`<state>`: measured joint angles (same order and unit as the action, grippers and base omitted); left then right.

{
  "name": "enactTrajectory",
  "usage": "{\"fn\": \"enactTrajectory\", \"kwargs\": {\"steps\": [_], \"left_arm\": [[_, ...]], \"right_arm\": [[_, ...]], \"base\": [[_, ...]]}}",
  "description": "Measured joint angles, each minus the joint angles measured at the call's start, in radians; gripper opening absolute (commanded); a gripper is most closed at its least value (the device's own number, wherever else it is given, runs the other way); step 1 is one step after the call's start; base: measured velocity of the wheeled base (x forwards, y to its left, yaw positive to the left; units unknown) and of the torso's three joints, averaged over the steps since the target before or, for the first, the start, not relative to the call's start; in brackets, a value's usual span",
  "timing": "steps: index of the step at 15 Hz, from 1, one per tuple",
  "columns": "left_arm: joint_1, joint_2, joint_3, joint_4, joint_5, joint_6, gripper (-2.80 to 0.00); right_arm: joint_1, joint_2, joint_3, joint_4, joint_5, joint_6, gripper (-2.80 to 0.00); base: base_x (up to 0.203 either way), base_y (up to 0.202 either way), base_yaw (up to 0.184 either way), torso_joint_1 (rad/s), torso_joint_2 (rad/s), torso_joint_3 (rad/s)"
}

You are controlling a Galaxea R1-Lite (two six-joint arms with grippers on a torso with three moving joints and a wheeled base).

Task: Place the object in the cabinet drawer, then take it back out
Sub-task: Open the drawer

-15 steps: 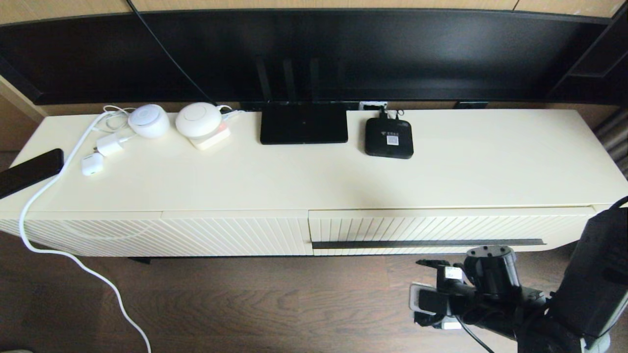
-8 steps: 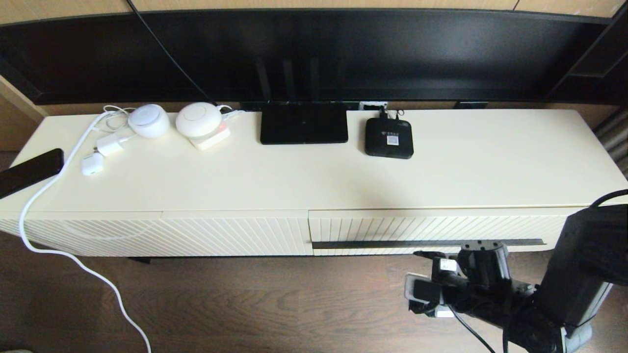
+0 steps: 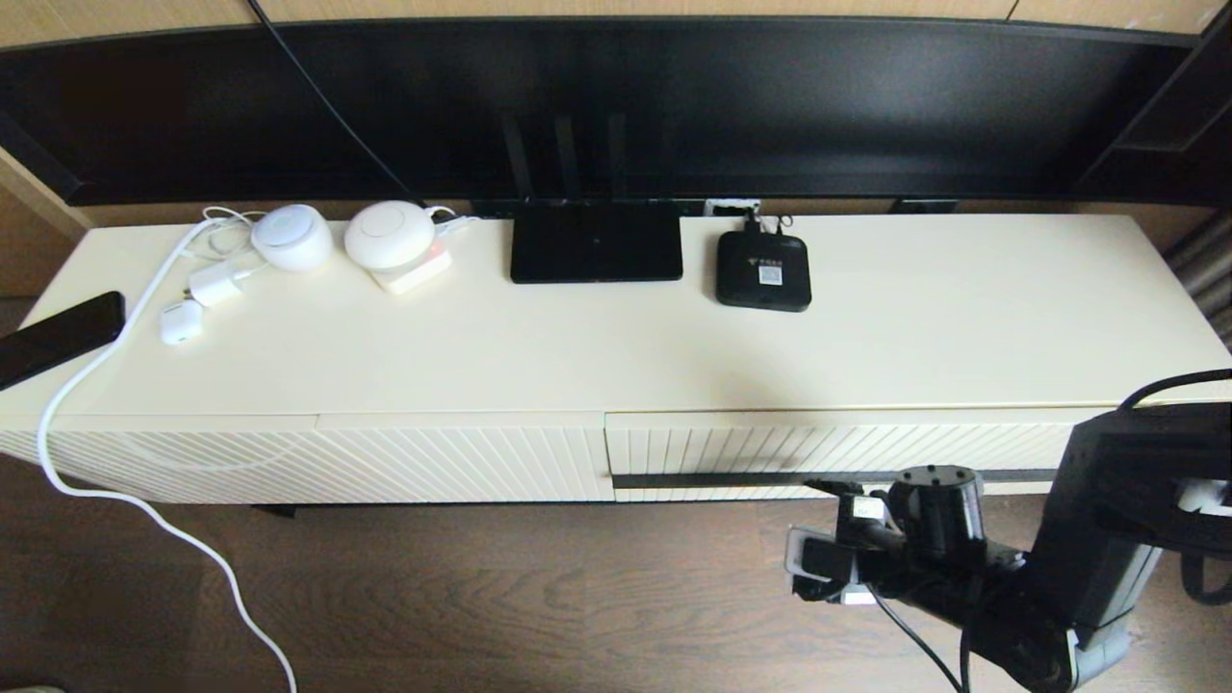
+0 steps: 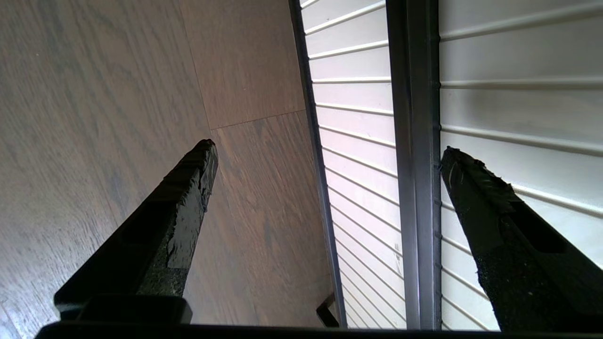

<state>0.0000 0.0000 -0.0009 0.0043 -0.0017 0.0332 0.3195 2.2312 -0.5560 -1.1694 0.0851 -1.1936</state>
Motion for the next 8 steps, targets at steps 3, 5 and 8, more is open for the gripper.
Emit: {"fn": "enactTrajectory", "kwargs": {"steps": [3,5,8], "left_arm": [[0.0,0.0,0.0,0.0,0.0,0.0,-2.8],[0.0,0.0,0.0,0.0,0.0,0.0,-2.8],[0.0,0.0,0.0,0.0,0.0,0.0,-2.8]], "right_arm": [[-0.008,0.013,-0.017,0.0,0.0,-0.001,0.0],[-0.011,0.022,-0.027,-0.001,0.001,-0.006,0.0],[-0.014,0.037,-0.033,-0.001,0.001,-0.018,0.0]], "base": [[0.0,0.0,0.0,0.0,0.0,0.0],[0.0,0.0,0.0,0.0,0.0,0.0],[0.0,0.0,0.0,0.0,0.0,0.0]]}}
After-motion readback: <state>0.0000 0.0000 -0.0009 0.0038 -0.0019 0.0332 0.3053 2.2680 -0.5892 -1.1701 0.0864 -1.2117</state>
